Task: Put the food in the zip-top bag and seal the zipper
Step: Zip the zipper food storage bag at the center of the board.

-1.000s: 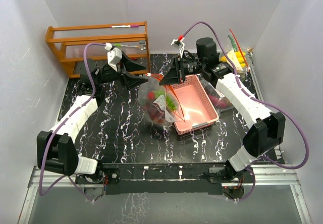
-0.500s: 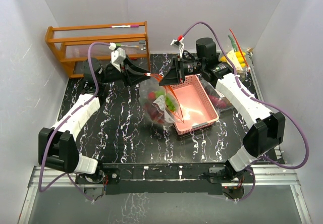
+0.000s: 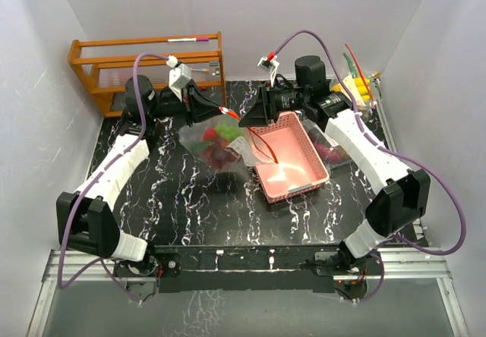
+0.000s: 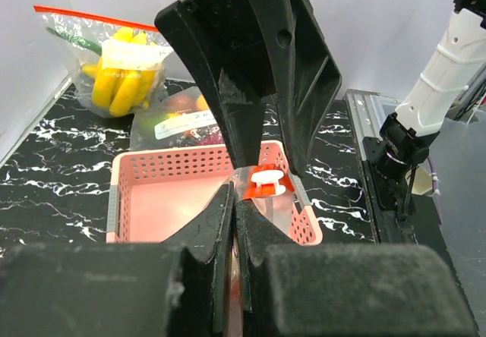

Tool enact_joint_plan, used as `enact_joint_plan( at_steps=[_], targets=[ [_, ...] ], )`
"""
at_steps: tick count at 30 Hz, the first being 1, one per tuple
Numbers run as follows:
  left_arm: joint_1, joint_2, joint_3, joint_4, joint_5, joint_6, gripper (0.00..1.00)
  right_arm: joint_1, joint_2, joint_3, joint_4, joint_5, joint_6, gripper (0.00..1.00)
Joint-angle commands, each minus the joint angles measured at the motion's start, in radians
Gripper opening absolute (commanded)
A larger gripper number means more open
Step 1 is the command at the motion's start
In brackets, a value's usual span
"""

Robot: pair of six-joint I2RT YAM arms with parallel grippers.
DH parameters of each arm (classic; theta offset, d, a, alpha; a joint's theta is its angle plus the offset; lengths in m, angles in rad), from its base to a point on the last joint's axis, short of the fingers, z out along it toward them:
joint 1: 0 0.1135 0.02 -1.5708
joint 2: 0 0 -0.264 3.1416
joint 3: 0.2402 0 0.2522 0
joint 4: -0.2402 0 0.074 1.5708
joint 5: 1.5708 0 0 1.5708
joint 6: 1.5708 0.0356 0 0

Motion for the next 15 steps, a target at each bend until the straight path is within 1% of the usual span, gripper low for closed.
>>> enact_joint_plan(
  at_steps=[1,3,7,11,15],
  targets=[
    [-0.003,-0.024,0.096,-0.109,0.046,0.028,0.0,0.003,-0.05,0.063,-0.022,0.085,-0.091,0.44],
    [-0.002,-0.02,0.117,-0.177,0.073,0.033,0.0,0.001,-0.056,0.071,-0.046,0.125,-0.152,0.49],
    [-0.002,-0.014,0.15,-0.368,0.089,0.101,0.0,0.002,-0.08,0.068,-0.061,0.236,-0.257,0.5],
    [-0.003,0.006,0.158,-0.488,0.065,0.121,0.0,0.01,-0.125,0.053,-0.043,0.377,-0.353,0.49],
    [-0.002,0.056,0.174,-0.602,-0.009,0.131,0.0,0.076,-0.185,-0.01,0.015,0.455,-0.437,0.51]
  ],
)
